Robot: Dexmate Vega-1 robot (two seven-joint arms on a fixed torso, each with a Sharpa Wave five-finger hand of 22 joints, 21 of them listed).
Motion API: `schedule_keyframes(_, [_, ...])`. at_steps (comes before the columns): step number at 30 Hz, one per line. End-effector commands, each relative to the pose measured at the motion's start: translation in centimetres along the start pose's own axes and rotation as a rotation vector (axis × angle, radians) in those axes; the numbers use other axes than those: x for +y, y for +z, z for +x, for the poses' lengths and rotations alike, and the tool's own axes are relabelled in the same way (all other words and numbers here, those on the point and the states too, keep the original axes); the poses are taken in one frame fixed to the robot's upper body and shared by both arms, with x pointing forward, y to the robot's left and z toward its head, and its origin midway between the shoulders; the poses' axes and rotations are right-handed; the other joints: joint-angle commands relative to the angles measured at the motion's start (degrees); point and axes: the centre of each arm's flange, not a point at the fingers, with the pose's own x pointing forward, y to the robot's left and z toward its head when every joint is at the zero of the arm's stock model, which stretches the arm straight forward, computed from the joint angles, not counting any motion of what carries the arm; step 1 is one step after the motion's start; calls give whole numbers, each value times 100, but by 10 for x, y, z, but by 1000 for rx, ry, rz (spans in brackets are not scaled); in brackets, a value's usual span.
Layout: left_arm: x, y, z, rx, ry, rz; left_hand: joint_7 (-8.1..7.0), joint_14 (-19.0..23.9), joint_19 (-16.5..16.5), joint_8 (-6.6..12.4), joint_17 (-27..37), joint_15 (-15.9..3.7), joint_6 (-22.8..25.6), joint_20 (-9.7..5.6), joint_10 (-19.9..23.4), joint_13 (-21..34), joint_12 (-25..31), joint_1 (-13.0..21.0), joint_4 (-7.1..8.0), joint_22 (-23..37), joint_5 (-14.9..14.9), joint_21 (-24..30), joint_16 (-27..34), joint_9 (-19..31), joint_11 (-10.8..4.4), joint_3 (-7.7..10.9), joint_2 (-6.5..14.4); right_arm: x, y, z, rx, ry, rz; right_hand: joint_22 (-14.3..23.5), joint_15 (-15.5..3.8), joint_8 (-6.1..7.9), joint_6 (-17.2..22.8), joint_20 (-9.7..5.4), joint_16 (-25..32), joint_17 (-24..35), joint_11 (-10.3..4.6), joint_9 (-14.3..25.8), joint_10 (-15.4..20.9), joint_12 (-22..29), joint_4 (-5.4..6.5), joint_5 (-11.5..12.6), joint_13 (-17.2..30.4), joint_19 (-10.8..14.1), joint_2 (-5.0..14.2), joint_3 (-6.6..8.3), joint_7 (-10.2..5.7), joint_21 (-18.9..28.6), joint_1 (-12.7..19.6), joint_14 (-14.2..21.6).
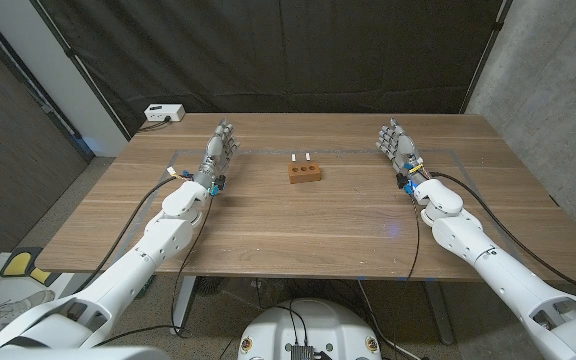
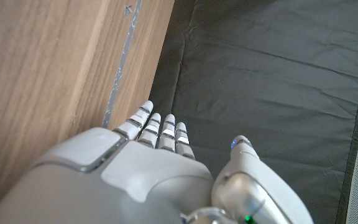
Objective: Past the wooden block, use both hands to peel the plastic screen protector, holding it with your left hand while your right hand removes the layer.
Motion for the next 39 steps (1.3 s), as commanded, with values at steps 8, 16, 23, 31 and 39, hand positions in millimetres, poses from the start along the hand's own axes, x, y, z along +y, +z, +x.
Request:
schedule_keyframes(8, [-1,2,0,-7,-6,12,-192,-81,-16,48,6,-291,-658,64,-122,16,35,1,-107,22,55,26,49,28,-91,70,414,2,0,-6,0,12,-8,13,21,26,2,5,29,8,18,20,53,21,-7,41,30,39,3,36,45,28,68,55])
schedule_keyframes(16, [1,10,-3,14,-14,92,244,2320,1217,1175,206,58,2124,714,2481,325,827,1726,-1043,89,-503,486,455,301,417,885,443,5,0,-10,2,13,-6,13,94,43,47,71,50,4,36,21,115,46,-21,40,31,78,6,38,36,29,85,133])
schedule_keyframes(23, [0,11,-4,48,-50,99,-354,1622,720,367,334,198,445,962,1374,368,403,1484,-994,136,-672,410,116,169,427,551,-193,9,0,-11,0,13,-17,13,99,42,50,81,50,4,19,21,114,45,-26,40,31,93,0,36,35,29,89,150])
schedule_keyframes(31, [-6,8,-3,73,-115,69,-320,1467,638,277,318,197,296,1003,1206,345,297,1480,-1024,127,-650,377,93,151,441,483,-318,14,0,-13,-3,9,-17,14,97,41,52,84,47,3,22,22,119,46,-30,39,31,99,2,38,37,25,94,158])
schedule_keyframes(39, [-14,8,-4,101,-172,40,-278,1420,609,274,310,200,304,974,1177,336,272,1504,-1049,122,-640,365,91,149,461,469,-357,17,1,-18,-8,15,-29,15,97,40,52,80,44,3,16,22,126,47,-33,39,32,105,7,42,35,22,99,164])
